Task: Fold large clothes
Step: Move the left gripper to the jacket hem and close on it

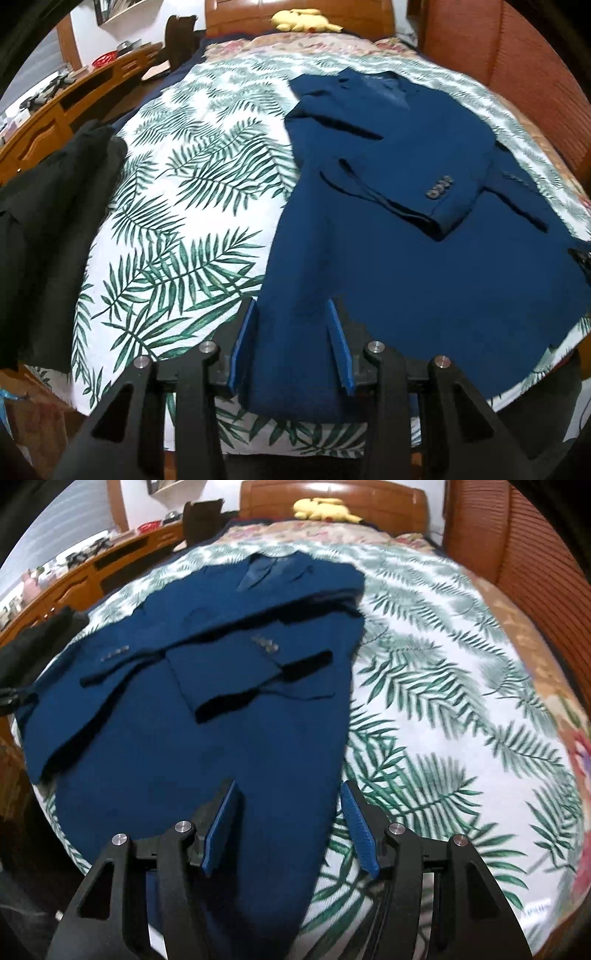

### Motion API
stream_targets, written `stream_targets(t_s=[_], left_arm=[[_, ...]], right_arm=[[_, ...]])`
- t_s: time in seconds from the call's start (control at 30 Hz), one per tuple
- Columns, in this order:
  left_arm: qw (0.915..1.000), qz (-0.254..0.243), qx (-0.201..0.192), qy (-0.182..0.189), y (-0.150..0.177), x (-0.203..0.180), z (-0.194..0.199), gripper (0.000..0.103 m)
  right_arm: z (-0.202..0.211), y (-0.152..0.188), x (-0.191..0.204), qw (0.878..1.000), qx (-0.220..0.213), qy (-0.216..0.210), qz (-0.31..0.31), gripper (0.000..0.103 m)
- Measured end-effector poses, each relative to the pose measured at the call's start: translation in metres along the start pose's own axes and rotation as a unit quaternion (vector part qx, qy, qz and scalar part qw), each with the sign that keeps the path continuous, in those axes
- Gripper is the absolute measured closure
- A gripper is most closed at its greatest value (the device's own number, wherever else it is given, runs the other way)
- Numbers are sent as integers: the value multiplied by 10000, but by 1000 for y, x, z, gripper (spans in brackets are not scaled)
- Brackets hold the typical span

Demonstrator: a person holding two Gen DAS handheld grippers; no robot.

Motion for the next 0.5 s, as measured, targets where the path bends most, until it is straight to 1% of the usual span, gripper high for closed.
stream_targets(t_s=[0.13, 0.3, 0.4, 0.5], left_arm=[[9999, 18, -19, -100, 3, 1, 3, 65], [9998, -56, -59, -169, 12, 1, 11, 65], [9999, -2, -126, -38, 14, 5, 12, 65], [9997, 69, -185, 111, 16, 7, 10, 66]], right_arm=[[-2, 2, 0, 10000, -31, -84, -15, 44], [3, 8, 1, 9998, -23, -81, -176, 44], [14, 19, 4, 10000, 31, 41, -81, 44], [24, 32, 4, 9997, 76, 125, -220, 44]])
Point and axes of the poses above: each gripper's, at about its wrist camera, not at the fingertips, and z roughly against the way its jaws point, x to its left, y to its underside, the point moved 9 cm from there along -z, roughly the way its jaws point, and after that the axes turned 15 degrees about -z, right-handed, at the moved point
